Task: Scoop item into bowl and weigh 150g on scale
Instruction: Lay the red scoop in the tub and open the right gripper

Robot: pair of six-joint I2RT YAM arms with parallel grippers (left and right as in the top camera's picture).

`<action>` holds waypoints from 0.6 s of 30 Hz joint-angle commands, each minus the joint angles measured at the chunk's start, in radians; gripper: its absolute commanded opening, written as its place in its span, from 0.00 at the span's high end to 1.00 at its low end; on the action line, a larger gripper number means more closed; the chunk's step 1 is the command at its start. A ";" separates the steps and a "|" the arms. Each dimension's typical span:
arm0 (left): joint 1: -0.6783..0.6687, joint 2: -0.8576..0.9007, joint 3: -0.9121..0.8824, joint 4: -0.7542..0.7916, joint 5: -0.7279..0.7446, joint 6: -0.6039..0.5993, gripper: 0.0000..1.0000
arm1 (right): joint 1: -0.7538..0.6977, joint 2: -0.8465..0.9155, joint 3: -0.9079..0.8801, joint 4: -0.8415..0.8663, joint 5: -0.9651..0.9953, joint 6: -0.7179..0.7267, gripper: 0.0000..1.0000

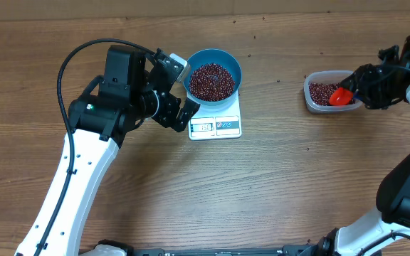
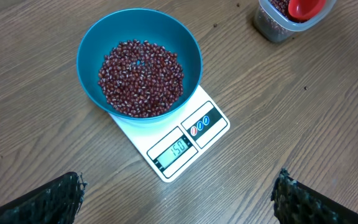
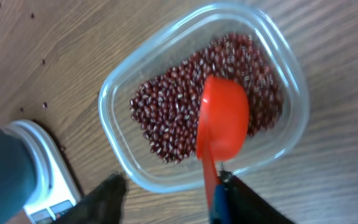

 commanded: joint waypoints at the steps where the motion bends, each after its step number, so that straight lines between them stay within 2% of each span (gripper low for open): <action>1: 0.002 -0.007 0.023 0.004 -0.007 -0.014 0.00 | -0.001 -0.012 -0.006 -0.021 0.038 -0.002 0.39; 9: 0.002 -0.007 0.023 0.004 -0.007 -0.014 0.00 | -0.001 -0.011 -0.006 -0.113 0.267 -0.002 0.18; 11: 0.002 -0.007 0.023 0.004 -0.007 -0.014 0.01 | -0.001 -0.012 -0.006 -0.118 0.270 -0.002 0.08; 12: 0.002 -0.007 0.023 0.004 -0.007 -0.014 0.01 | -0.001 -0.012 -0.006 -0.117 0.270 -0.002 0.00; 18: 0.002 -0.007 0.023 0.004 -0.007 -0.015 0.00 | -0.001 -0.034 0.052 -0.150 0.248 -0.004 0.00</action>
